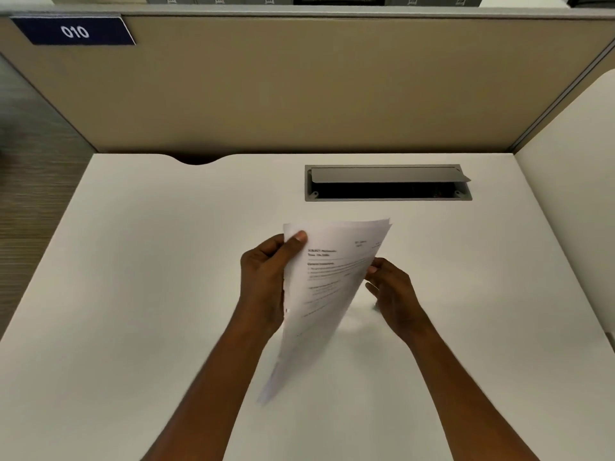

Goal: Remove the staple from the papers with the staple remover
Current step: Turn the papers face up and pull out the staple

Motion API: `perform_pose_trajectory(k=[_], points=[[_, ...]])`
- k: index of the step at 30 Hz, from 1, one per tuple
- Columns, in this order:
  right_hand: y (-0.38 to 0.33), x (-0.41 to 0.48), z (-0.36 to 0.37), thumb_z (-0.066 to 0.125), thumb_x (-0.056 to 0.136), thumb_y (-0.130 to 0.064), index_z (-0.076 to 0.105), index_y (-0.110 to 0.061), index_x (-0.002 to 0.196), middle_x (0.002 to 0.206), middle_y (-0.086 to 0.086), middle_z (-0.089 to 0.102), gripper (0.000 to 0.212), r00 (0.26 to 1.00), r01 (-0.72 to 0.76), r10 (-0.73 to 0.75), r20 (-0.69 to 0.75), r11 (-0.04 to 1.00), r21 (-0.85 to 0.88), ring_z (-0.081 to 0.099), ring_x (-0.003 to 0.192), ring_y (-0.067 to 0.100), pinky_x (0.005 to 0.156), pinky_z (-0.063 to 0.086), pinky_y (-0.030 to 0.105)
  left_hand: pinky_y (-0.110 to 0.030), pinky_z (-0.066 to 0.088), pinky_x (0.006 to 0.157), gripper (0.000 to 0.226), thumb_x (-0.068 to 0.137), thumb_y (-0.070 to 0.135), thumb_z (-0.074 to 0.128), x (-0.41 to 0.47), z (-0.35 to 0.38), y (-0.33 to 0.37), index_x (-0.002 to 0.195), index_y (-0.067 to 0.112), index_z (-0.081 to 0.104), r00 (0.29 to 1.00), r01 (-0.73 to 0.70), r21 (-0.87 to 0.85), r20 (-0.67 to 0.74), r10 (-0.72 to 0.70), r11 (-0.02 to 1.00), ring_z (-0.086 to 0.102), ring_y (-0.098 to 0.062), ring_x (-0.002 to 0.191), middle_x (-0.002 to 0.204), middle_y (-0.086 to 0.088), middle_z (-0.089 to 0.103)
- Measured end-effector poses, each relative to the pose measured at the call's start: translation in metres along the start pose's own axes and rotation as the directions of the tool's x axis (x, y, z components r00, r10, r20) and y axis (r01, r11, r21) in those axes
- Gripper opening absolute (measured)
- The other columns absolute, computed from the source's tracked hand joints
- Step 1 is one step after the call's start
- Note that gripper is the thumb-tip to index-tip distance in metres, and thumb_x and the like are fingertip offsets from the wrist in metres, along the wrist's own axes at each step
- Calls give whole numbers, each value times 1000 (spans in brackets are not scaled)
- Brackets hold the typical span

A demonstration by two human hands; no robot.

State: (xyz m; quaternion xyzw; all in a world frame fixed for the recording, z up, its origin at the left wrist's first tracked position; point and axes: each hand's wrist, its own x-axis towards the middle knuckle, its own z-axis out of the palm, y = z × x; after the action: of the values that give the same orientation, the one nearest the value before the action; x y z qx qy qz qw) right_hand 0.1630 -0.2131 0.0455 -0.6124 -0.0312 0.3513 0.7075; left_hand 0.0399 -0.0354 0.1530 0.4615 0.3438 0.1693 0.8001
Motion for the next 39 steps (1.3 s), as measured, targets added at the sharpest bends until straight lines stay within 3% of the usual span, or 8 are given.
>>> perform_pose_trajectory(k=[3,9,13,20,23,27,34,39], points=[[-2,-3,-6,59,94,-5,68,-2,102,111,13,73,13,1000,30,-30,-3,1000,0,68,103,26,85,52,35,-38,64,70,10,91,20,73,12,-16,2,92,10,78,995,44,-56,-88,-48,997,76,-29,79,95,-15,79],[18,2,-13,69,90,-8,69,-2,107,109,12,75,18,992,-27,14,-123,994,-109,71,100,30,83,56,41,-37,63,77,12,93,17,72,41,-53,-43,100,8,76,970,143,-89,-186,-158,986,76,-28,91,103,-13,79],[45,12,-17,71,90,-12,72,-8,103,102,5,77,14,979,-45,-10,-202,963,-267,73,94,26,73,57,30,-35,60,77,8,93,14,72,53,-73,-83,99,16,77,955,182,-22,-236,-182,983,75,-21,85,97,-5,80],[84,19,-26,73,88,-16,71,-24,93,98,0,76,9,954,-112,-27,-298,890,-441,71,94,22,86,59,42,-42,58,79,9,92,17,74,68,-93,-139,101,18,76,929,251,89,-303,-214,964,73,-28,94,102,-9,79],[91,16,-29,74,87,-11,69,-20,98,103,0,74,15,963,-125,-12,-268,864,-488,71,96,18,86,59,39,-40,61,75,10,92,15,74,72,-97,-153,101,16,75,919,280,100,-317,-236,955,74,-26,88,103,-11,78],[100,11,-27,73,86,-6,65,-9,110,111,7,72,26,965,-117,-50,-257,796,-594,68,100,21,87,56,34,-56,61,86,15,89,18,78,72,-103,-165,104,21,74,900,319,144,-357,-252,937,74,-31,96,98,-8,79],[110,10,-27,72,87,-11,61,-8,117,110,10,71,32,968,-81,-143,-205,596,-799,68,100,26,87,58,40,-62,61,78,5,89,25,78,67,-115,-183,93,22,76,886,362,212,-382,-265,908,75,-36,91,91,-8,79],[98,4,-41,68,83,-2,64,-4,115,104,14,67,32,928,13,-367,-64,206,-979,63,97,34,76,54,42,-57,63,75,7,90,26,76,68,-113,-186,95,21,76,877,389,264,-399,-267,882,76,-32,89,91,-7,78]])
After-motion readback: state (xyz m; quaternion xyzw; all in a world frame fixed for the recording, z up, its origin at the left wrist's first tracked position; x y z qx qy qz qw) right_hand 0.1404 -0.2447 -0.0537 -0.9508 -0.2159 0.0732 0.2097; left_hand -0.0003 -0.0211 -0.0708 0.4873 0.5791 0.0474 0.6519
